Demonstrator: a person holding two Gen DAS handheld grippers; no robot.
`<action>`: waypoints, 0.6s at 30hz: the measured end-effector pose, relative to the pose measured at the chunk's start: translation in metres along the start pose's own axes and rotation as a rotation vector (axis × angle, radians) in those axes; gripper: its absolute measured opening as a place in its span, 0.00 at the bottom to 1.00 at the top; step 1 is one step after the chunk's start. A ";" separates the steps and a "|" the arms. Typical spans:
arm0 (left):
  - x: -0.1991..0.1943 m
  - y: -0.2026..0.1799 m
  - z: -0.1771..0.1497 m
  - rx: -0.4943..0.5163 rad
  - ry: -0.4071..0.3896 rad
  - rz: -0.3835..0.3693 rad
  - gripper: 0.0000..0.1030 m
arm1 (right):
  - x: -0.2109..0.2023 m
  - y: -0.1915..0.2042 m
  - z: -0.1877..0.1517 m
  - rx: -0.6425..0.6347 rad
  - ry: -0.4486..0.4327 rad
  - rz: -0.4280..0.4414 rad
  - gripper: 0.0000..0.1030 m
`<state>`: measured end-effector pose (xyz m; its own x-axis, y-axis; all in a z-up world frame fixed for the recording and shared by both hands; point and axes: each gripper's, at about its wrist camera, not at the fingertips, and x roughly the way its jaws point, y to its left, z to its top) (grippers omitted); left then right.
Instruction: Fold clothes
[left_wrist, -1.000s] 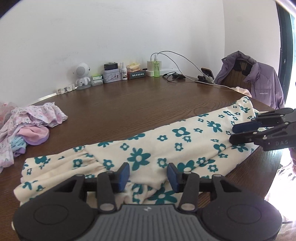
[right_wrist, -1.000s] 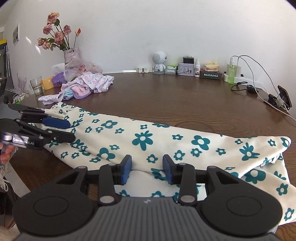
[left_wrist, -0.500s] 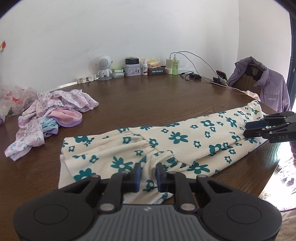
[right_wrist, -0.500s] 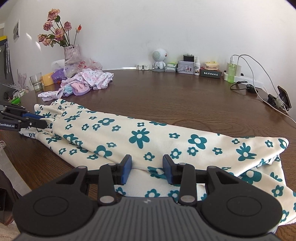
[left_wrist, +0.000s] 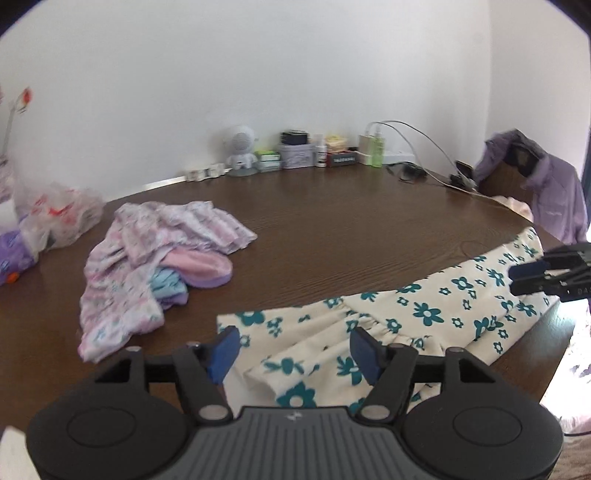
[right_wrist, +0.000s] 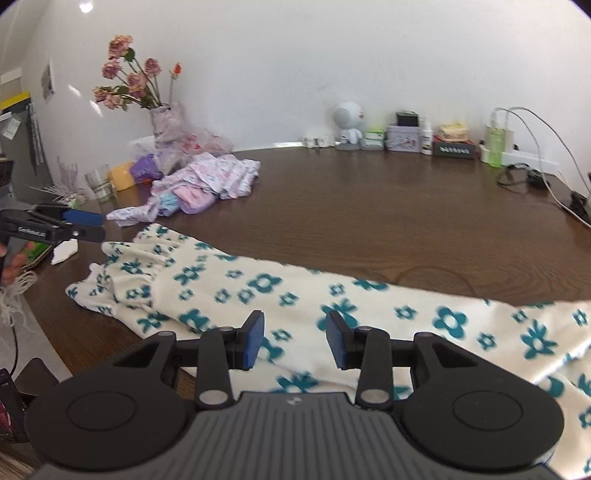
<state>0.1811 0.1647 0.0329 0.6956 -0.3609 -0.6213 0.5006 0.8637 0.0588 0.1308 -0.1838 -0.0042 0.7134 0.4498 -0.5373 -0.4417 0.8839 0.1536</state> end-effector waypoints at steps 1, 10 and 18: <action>0.009 -0.001 0.009 0.053 0.016 -0.033 0.69 | 0.007 0.010 0.006 -0.026 -0.002 0.024 0.36; 0.088 -0.008 0.037 0.503 0.225 -0.260 0.77 | 0.064 0.050 0.027 -0.077 0.054 0.134 0.36; 0.124 0.019 0.041 0.421 0.339 -0.463 0.79 | 0.079 0.053 0.020 -0.080 0.102 0.102 0.40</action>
<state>0.2978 0.1217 -0.0109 0.1990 -0.4697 -0.8601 0.9100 0.4143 -0.0157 0.1745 -0.0992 -0.0220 0.6059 0.5175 -0.6041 -0.5533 0.8198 0.1473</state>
